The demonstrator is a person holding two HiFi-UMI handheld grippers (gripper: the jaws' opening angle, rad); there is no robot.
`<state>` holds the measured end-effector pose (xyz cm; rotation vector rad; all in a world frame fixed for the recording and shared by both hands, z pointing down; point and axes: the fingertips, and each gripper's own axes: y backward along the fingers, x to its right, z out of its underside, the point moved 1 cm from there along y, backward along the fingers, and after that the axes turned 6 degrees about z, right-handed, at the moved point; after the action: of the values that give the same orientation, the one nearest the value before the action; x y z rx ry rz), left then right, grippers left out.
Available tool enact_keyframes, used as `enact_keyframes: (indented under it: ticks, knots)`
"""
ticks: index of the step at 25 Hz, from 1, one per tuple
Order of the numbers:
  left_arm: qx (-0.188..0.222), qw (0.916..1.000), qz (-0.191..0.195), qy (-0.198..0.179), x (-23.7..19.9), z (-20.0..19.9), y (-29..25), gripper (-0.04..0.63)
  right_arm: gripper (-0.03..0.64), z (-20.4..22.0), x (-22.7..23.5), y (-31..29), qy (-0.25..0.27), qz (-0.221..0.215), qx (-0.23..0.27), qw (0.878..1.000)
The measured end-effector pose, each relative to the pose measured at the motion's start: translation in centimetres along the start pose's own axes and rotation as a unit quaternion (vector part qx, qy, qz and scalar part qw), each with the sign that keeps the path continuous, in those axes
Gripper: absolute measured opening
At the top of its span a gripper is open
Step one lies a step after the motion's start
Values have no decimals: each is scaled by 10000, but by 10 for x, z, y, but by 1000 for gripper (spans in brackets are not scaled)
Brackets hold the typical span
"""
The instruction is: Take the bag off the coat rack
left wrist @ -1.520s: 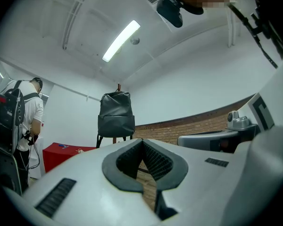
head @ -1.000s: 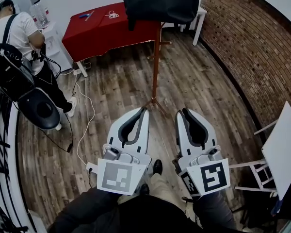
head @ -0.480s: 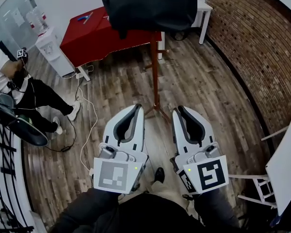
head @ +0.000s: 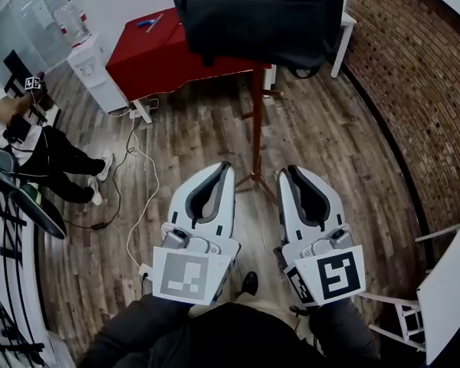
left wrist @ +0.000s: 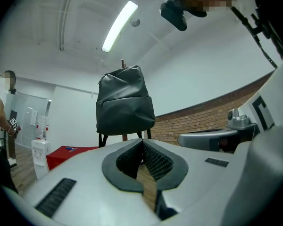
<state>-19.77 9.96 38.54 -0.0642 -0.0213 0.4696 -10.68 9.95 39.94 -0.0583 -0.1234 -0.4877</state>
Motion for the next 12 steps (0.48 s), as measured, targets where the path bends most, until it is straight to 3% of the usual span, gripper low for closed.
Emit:
enact_keyframes:
  ticks: [12]
  knots:
    - [126, 9998, 57, 142, -58, 11, -57, 9, 35, 16, 17, -73, 144, 148, -106, 9997]
